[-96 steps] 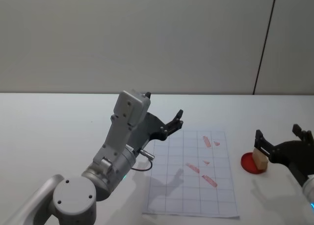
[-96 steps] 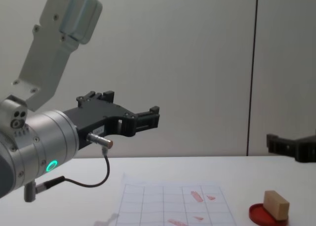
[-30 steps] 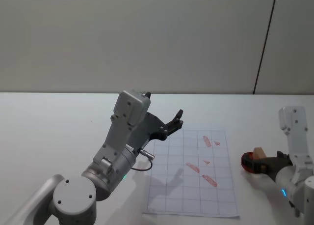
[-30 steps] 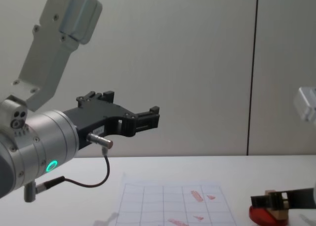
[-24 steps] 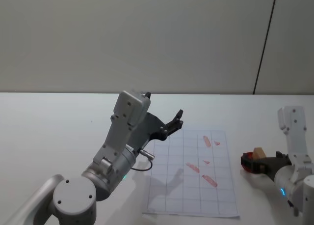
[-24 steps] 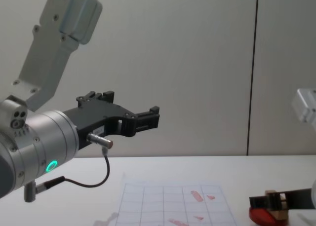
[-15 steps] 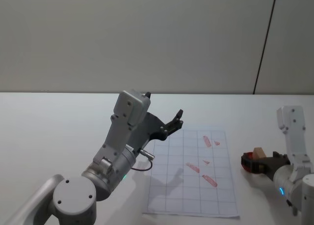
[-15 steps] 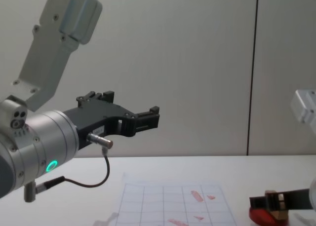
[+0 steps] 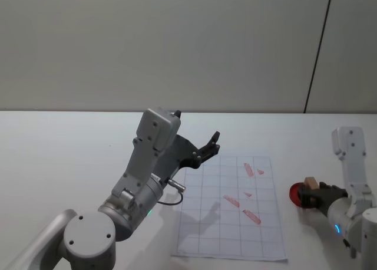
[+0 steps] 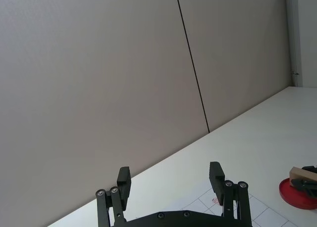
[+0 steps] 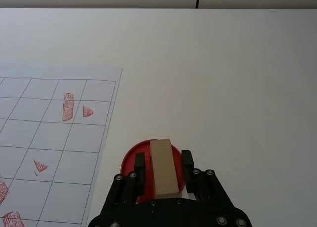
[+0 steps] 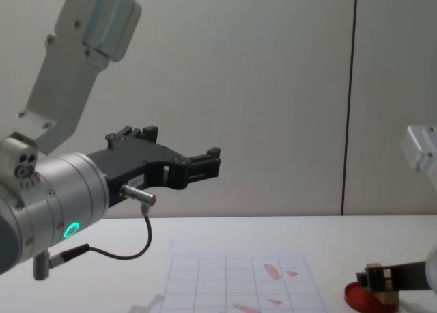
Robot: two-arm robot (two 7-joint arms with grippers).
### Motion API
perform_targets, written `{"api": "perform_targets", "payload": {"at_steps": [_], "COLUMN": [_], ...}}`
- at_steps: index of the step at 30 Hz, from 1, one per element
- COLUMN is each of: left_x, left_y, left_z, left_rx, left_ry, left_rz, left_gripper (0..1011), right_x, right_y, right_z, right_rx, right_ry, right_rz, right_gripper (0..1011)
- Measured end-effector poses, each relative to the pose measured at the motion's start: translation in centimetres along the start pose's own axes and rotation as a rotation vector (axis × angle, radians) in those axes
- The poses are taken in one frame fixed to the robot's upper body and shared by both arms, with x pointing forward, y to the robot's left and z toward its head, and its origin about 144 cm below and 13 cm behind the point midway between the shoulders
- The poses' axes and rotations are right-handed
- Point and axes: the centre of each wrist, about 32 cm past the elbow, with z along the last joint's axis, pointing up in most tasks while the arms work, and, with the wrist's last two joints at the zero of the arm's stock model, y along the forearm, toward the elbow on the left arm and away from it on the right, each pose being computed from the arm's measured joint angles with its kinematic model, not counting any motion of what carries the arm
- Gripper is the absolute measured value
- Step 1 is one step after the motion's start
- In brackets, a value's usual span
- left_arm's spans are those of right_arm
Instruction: Use the one hand to pick up the stamp and affix it onto the A4 paper.
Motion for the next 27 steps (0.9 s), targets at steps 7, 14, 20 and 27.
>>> {"api": "perform_targets", "payload": {"at_steps": [7,14,20,27], "left_x": [0.00,0.00,0.00,0.00], "left_y": [0.00,0.00,0.00,0.00], "left_z": [0.00,0.00,0.00,0.00], "left_rx": [0.000,0.000,0.000,0.000], "left_ry": [0.000,0.000,0.000,0.000], "left_rz": [0.000,0.000,0.000,0.000], "left_gripper": [1002,1002,1002,1002], "right_x": [0.00,-0.02,-0.03,0.01], "right_y": [0.03,0.05,0.06,0.16], "right_z": [0.00,0.01,0.01,-0.10], "right_rx": [-0.001,-0.001,-0.001,-0.005], "right_ry": [0.001,0.001,0.001,0.001], "right_rz": [0.001,0.001,0.002,0.000], "right_gripper": [260,220,220,220]}}
